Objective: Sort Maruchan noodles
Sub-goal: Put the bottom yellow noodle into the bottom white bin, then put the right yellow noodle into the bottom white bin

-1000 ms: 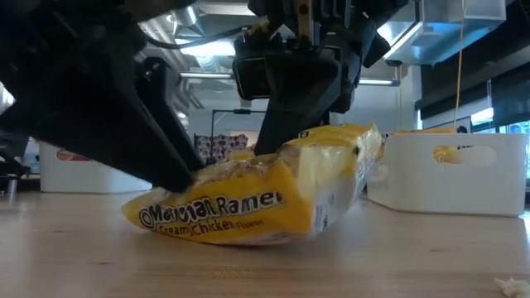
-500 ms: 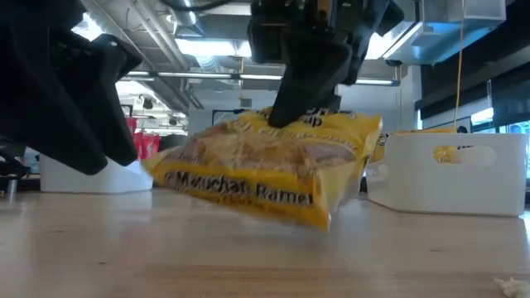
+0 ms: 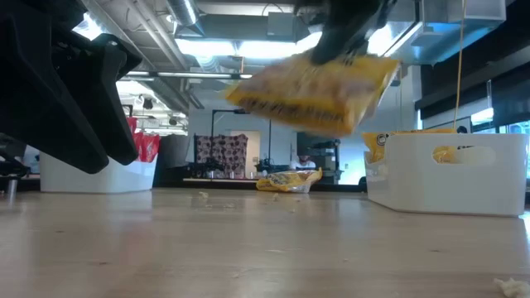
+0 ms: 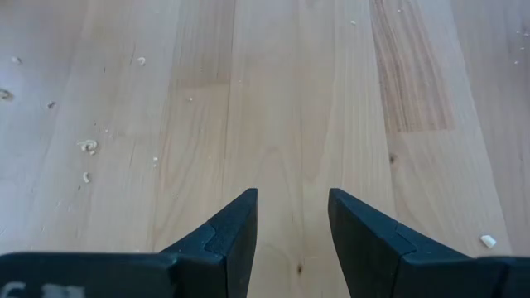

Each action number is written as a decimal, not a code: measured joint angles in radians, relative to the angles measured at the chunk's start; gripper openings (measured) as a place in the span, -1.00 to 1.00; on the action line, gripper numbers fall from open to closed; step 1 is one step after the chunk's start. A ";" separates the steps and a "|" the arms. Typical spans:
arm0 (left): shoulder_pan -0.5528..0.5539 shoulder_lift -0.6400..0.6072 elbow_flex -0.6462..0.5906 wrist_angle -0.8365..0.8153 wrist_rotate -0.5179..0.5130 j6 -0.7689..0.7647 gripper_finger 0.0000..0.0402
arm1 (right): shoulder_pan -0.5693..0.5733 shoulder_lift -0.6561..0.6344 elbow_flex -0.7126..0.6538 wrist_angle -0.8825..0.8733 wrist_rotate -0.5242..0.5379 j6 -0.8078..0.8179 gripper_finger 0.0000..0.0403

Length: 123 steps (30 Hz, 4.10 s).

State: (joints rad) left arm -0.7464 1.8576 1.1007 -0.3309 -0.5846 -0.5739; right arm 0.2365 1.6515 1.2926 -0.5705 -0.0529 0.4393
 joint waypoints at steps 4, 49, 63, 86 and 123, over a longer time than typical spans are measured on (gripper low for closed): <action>0.000 0.000 0.000 0.001 0.000 0.000 -0.28 | 0.000 -0.098 0.000 -0.114 0.062 -0.001 -0.84; 0.016 -0.002 0.002 0.002 -0.009 0.001 -0.29 | -0.001 -0.116 -0.027 -0.722 0.410 -0.282 -0.84; 0.020 -0.002 0.002 0.002 -0.009 0.001 -0.29 | -0.001 -0.115 -0.205 -0.551 0.402 -0.290 -0.84; 0.024 -0.002 0.002 0.007 -0.005 0.001 -0.29 | -0.001 -0.114 -0.259 -0.498 0.347 -0.180 -0.01; 0.344 -0.229 -0.397 0.520 0.100 0.344 -0.28 | -0.602 -0.111 -0.164 0.100 0.223 -0.417 0.04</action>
State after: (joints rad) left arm -0.4021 1.6287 0.7037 0.1892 -0.4841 -0.2296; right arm -0.3654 1.5410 1.1286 -0.4707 0.1704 0.0223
